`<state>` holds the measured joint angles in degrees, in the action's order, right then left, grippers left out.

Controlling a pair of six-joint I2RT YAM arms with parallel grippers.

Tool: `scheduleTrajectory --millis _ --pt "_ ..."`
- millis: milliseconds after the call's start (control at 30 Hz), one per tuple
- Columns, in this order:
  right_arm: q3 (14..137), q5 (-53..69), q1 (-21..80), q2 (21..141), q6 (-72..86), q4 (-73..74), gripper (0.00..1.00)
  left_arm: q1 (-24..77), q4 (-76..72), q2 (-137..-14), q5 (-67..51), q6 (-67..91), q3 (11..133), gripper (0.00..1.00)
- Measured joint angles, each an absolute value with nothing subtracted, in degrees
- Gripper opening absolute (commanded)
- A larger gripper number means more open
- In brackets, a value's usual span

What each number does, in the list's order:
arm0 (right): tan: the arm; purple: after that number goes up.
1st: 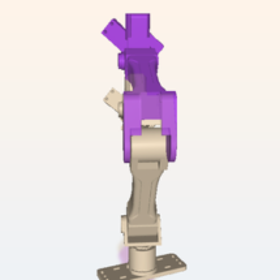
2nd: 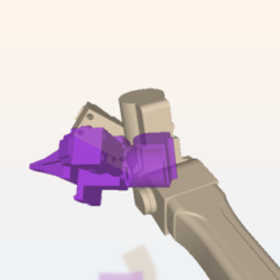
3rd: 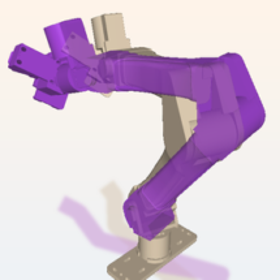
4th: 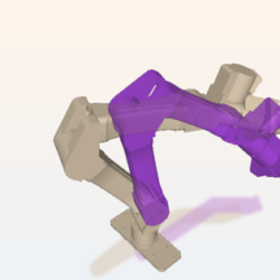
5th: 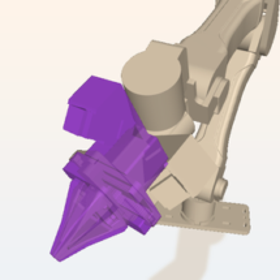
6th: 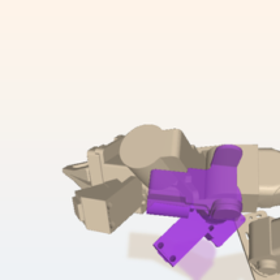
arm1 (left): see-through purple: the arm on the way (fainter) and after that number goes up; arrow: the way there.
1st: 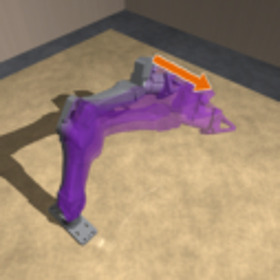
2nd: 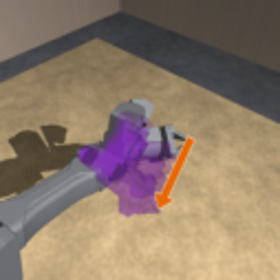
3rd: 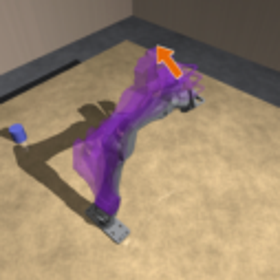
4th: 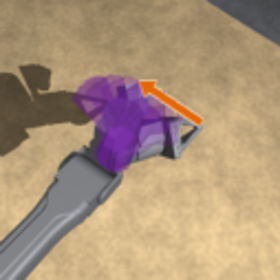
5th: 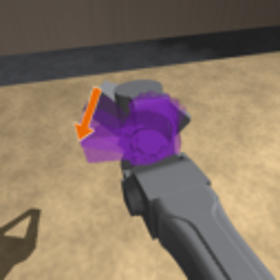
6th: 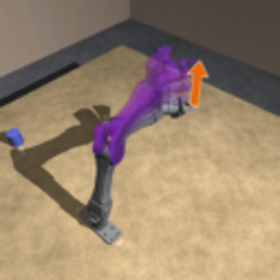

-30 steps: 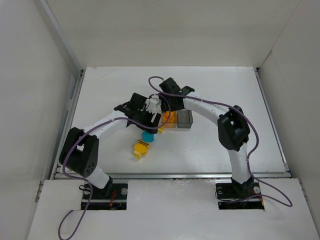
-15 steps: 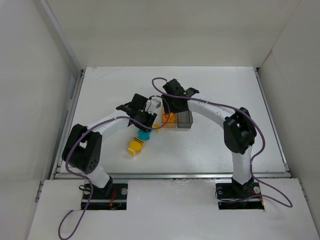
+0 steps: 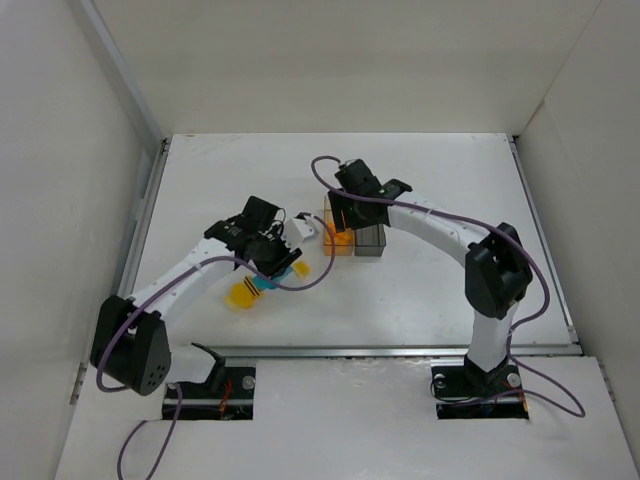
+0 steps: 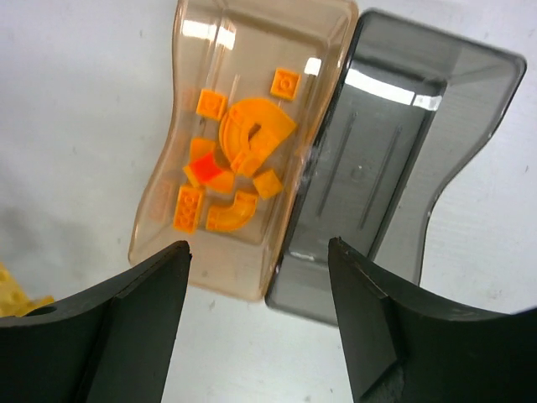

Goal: Sort the legos into containers by color

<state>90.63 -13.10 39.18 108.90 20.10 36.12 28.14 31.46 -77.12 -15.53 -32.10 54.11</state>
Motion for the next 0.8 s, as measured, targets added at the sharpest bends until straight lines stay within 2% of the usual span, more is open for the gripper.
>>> scheduleTrajectory --millis 133,300,367,533,633,800 --pt "86.0 -7.8 38.1 103.2 18.0 35.1 0.77 28.1 32.6 -71.1 -16.4 -34.3 54.4 0.0" --pt "83.1 11.6 33.3 93.7 12.7 32.5 0.91 28.1 31.3 -63.6 -17.9 -34.9 55.4 0.0" --pt "83.1 20.2 31.9 91.4 11.1 30.9 1.0 28.1 29.7 -60.1 -18.6 -35.1 55.4 0.0" --pt "83.1 35.4 32.6 90.0 9.0 27.8 0.98 28.4 24.5 -53.5 -19.7 -36.0 55.4 0.0" --pt "83.1 39.6 33.5 90.3 8.8 27.6 0.91 28.8 22.3 -52.4 -20.1 -36.5 55.4 0.0" --pt "83.9 43.7 34.9 92.0 9.1 25.9 0.9 29.3 21.8 -52.8 -20.4 -36.7 55.4 0.0"
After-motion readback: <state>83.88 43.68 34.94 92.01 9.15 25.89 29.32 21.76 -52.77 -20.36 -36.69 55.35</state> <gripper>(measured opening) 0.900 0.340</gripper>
